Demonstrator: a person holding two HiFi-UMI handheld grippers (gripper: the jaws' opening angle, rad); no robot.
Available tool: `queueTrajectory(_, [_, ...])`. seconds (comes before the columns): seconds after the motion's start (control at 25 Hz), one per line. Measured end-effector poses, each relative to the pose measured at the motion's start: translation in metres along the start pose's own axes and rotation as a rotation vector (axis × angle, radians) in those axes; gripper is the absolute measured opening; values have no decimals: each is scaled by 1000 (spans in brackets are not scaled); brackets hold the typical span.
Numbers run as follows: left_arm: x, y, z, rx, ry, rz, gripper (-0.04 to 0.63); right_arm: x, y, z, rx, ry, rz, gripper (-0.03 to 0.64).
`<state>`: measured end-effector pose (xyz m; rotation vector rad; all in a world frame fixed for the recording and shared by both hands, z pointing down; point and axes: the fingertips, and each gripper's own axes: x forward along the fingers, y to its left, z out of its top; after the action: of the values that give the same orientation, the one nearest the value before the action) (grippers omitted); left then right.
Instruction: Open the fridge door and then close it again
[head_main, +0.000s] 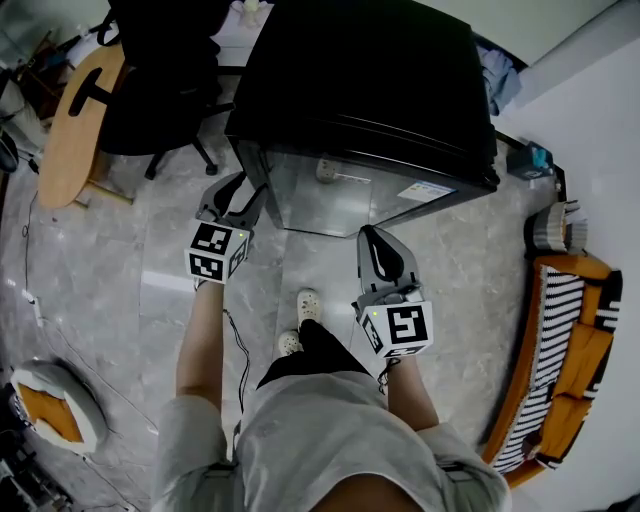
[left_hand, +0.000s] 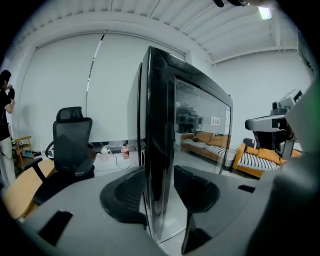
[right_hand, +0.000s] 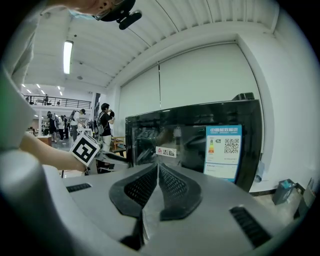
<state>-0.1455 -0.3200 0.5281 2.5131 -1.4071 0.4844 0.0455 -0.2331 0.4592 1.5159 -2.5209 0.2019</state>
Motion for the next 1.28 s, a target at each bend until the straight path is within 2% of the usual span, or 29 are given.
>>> queueTrajectory(0.4, [12, 1, 1, 7, -5, -61, 189, 5, -9, -4, 3, 6, 7, 25])
queueTrajectory(0.52, [11, 2, 0, 5, 17, -96, 189, 6, -9, -5, 15, 5, 13, 25])
queueTrajectory(0.6, [12, 3, -1, 30, 29, -111, 187, 8, -7, -5, 14, 8, 21, 25])
queueTrajectory(0.68, [13, 2, -2, 47, 23, -114, 187, 10, -5, -5, 11, 8, 32, 25])
queueTrajectory(0.92, [9, 3, -1, -32, 8, -85, 167, 11, 2, -3, 2, 3, 64, 25])
queueTrajectory(1.28, [6, 2, -1, -35, 35, -67, 160, 5, 4, 1, 2, -2, 64, 25])
